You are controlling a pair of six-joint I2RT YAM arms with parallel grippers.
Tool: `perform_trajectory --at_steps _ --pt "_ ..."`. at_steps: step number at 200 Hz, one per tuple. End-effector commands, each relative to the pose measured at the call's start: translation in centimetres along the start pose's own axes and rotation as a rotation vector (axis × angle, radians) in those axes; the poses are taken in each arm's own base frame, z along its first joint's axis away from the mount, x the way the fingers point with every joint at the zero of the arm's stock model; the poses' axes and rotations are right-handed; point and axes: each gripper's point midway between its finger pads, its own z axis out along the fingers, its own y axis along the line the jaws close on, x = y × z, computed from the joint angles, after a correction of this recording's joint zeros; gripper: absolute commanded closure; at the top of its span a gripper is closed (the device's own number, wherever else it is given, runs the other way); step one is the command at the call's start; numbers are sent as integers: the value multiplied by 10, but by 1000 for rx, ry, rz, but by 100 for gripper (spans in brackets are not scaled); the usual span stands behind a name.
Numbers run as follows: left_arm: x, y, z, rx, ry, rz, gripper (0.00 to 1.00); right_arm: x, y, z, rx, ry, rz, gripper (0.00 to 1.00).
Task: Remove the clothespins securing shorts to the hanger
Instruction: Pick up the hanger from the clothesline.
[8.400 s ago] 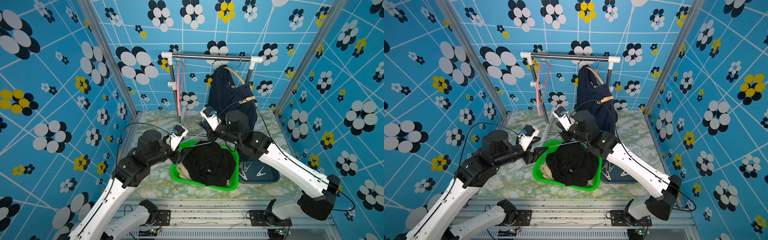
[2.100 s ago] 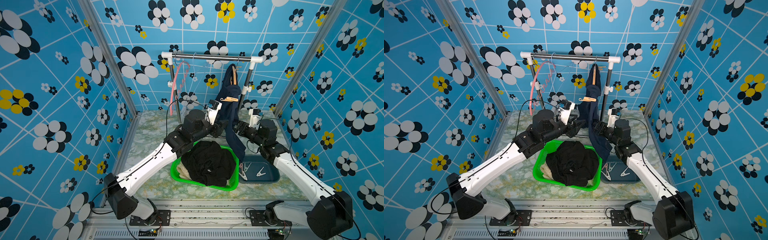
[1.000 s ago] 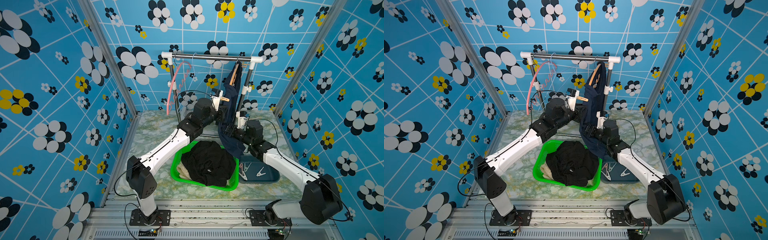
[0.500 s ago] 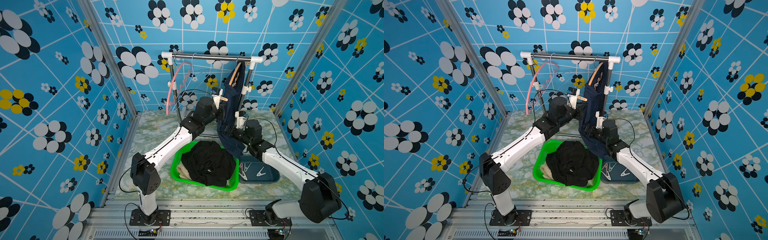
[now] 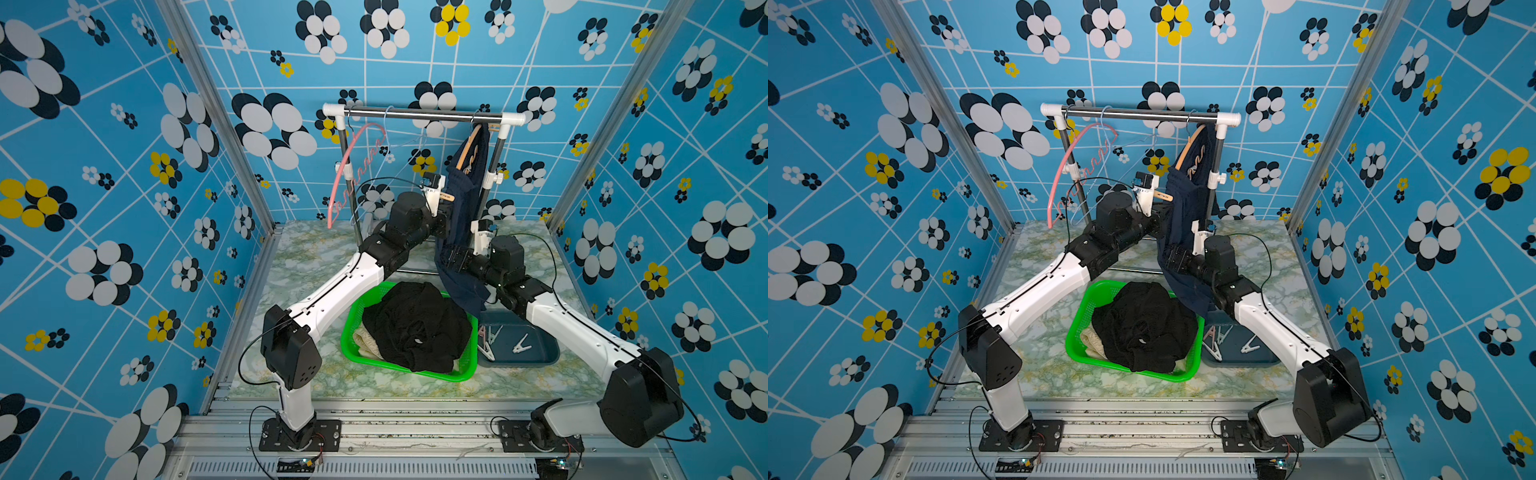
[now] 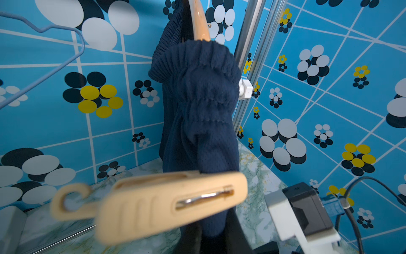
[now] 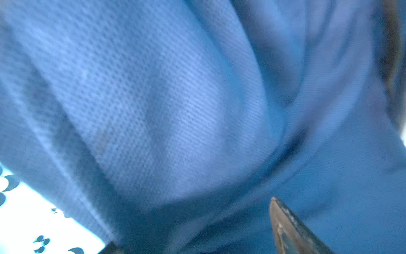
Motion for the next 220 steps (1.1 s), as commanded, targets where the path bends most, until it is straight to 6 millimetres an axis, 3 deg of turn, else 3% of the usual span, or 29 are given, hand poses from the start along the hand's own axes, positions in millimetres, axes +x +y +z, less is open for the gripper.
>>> perform_trajectory --at_steps 1,53,95,143,220 --pt "-27 14 -3 -35 -97 16 100 -7 -2 -20 79 -8 -64 15" --pt "-60 24 -25 -81 -245 131 100 -21 -17 -64 225 -58 -123 1" --pt "-86 43 -39 -63 -331 115 100 -21 -20 -84 254 -74 -130 1" --pt "-99 51 -56 -83 -362 166 100 -18 -25 -91 274 -81 -128 1" --pt "-109 44 -85 -42 -372 193 100 -15 -31 -91 296 -75 -120 1"
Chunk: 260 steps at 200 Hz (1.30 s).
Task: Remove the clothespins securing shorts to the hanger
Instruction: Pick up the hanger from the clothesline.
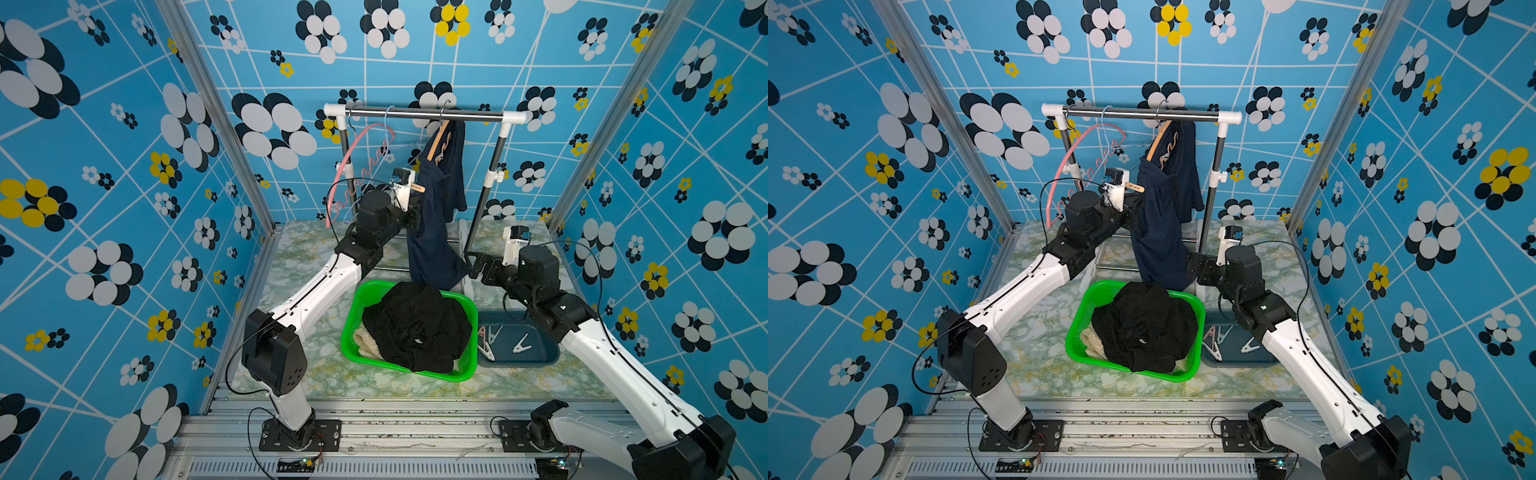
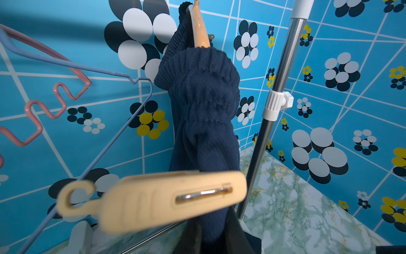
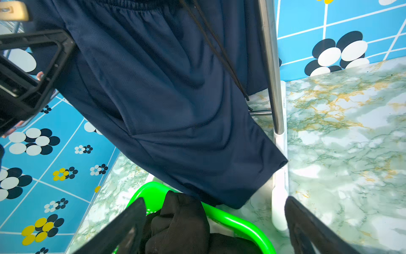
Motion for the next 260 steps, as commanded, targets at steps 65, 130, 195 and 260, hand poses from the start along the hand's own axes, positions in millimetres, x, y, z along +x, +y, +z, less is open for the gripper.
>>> perform_trajectory --at_steps 65,130,195,260 --pt "-98 -1 -70 -1 -262 60 100 10 -12 -2 46 16 -4 1" --pt "-82 -7 -89 23 -148 33 100 10 -17 -4 67 13 7 1" --pt "-71 -27 -142 92 -109 34 100 4 -26 -18 112 -25 4 1" --pt "-102 -56 -236 178 -168 30 100 -2 -30 -43 126 -61 6 1"
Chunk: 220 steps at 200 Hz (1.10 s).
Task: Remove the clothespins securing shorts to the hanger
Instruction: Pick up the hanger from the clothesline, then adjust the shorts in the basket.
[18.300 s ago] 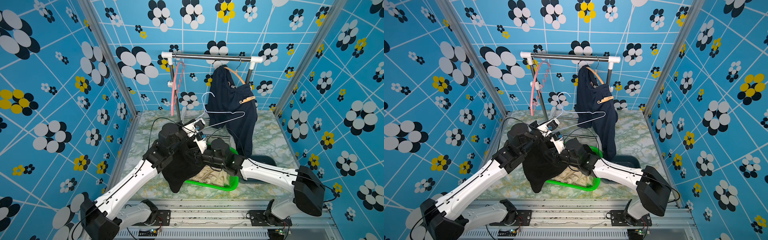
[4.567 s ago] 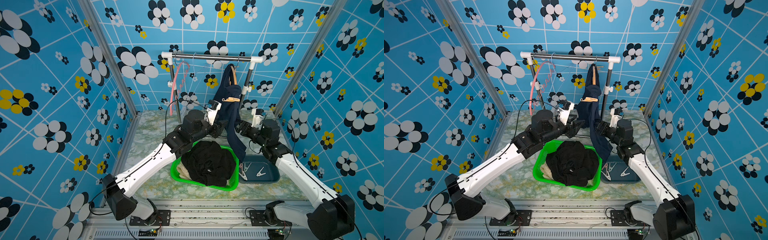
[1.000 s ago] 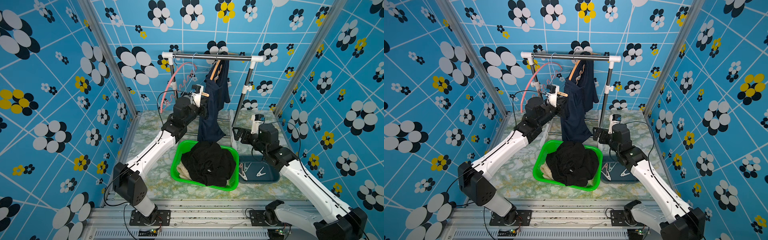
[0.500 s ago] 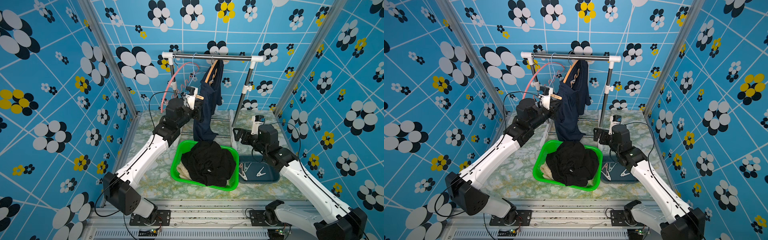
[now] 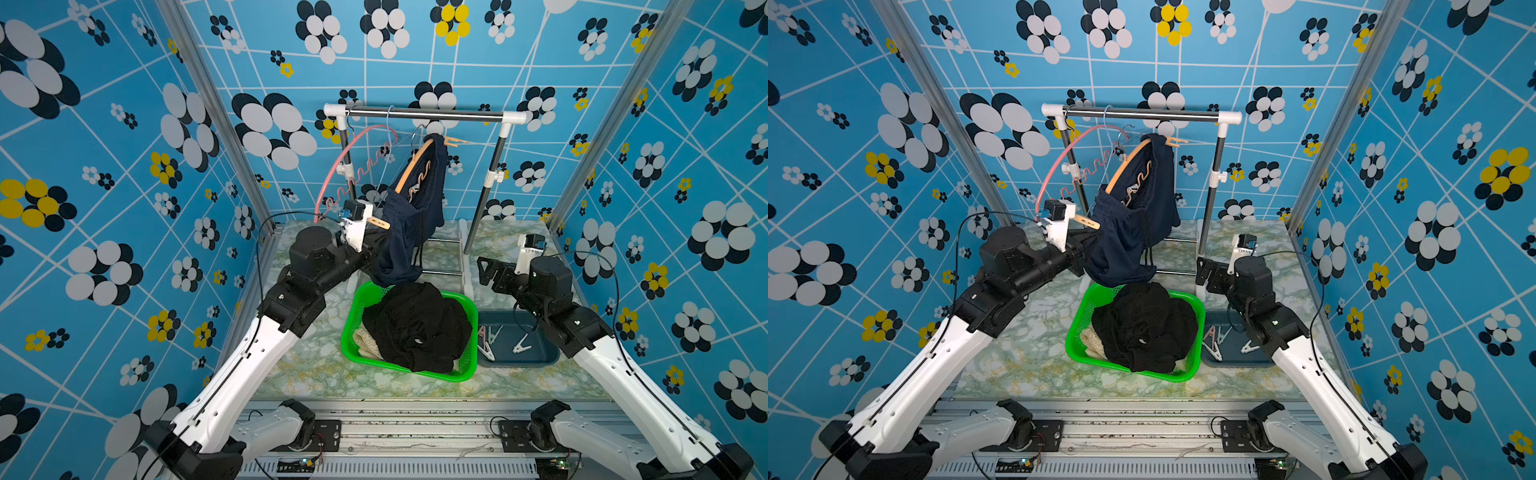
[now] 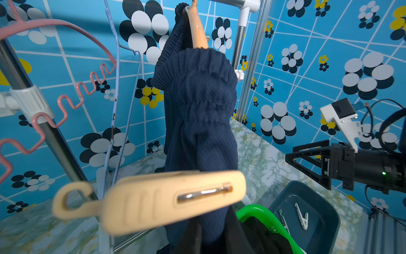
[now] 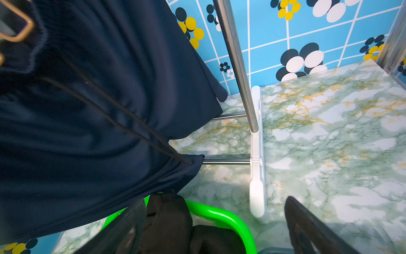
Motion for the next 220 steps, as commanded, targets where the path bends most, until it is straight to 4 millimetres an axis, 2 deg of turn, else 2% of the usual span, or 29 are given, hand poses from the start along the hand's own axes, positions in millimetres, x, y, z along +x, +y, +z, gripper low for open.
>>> perform_trajectory --at_steps 1,43,71,90,121,160,180,220 --pt "-71 -32 -56 86 -240 70 100 -2 -8 -9 29 -8 3 1" --pt "-101 -65 -120 175 -336 163 100 -9 -8 -24 28 -27 7 1" --pt "-107 -77 -149 201 -409 233 100 -19 -9 -37 33 -51 4 1" --pt "-103 -84 -161 223 -445 274 100 -26 -9 -47 35 -63 -2 1" --pt "-92 -92 -171 258 -474 332 100 -32 -10 -61 36 -69 -13 1" --pt "-80 -102 -172 315 -494 400 100 -41 -18 -82 80 -89 -36 1" --pt "-78 -108 -170 364 -520 414 100 -45 -25 -93 108 -107 -41 1" --pt "-86 -118 -158 474 -562 383 100 -46 -44 -110 200 -132 -54 1"
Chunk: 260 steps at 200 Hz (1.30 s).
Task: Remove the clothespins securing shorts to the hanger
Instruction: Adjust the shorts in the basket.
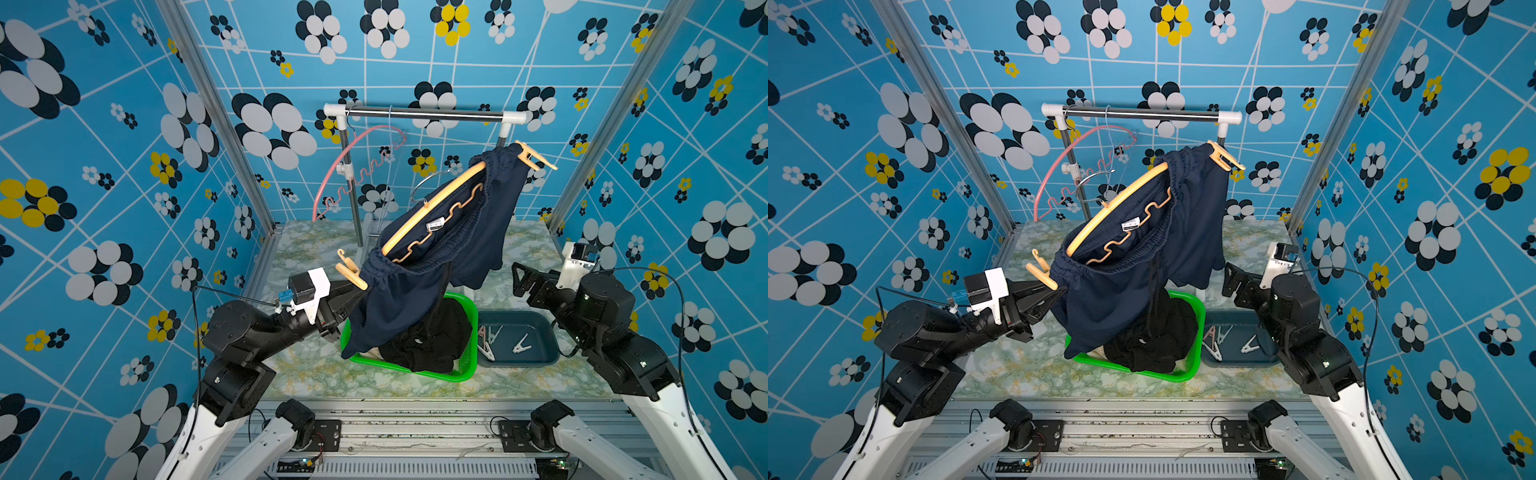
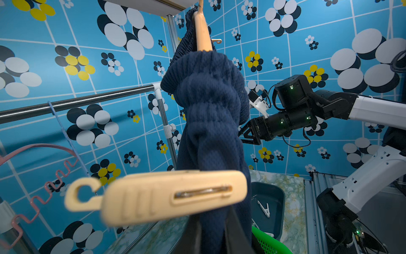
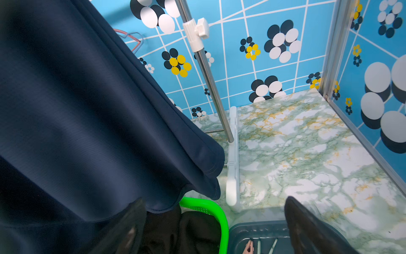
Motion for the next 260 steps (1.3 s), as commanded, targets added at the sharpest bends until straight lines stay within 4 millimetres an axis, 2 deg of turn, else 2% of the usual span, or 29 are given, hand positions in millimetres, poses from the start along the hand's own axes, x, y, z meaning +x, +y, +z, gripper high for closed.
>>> perform_trajectory --at_steps 1,23,42,68,105,138,168,213,260 --pt "-70 -14 -3 82 -259 142 100 -6 -21 -13 98 -20 -28 1" --pt "-73 -13 7 133 -269 123 100 -8 -37 -22 176 -35 -33 1" --pt "-65 -3 15 124 -245 103 100 -8 -48 -29 229 -44 -39 2" --pt "-52 4 9 90 -211 64 100 -5 -53 -33 249 -35 -49 4" --pt "-24 -3 -17 11 -119 49 100 -5 -38 -32 158 -17 -43 6" --pt "1 -22 -42 -5 -42 35 100 -4 -14 -27 34 2 -25 13" --pt "19 -38 -62 -16 5 20 100 -1 5 -18 -53 23 -6 20" --pt "27 -52 -84 -43 42 49 100 9 15 8 -63 67 0 20" --pt "19 -62 -98 -52 22 109 100 30 20 45 -46 130 -26 23"
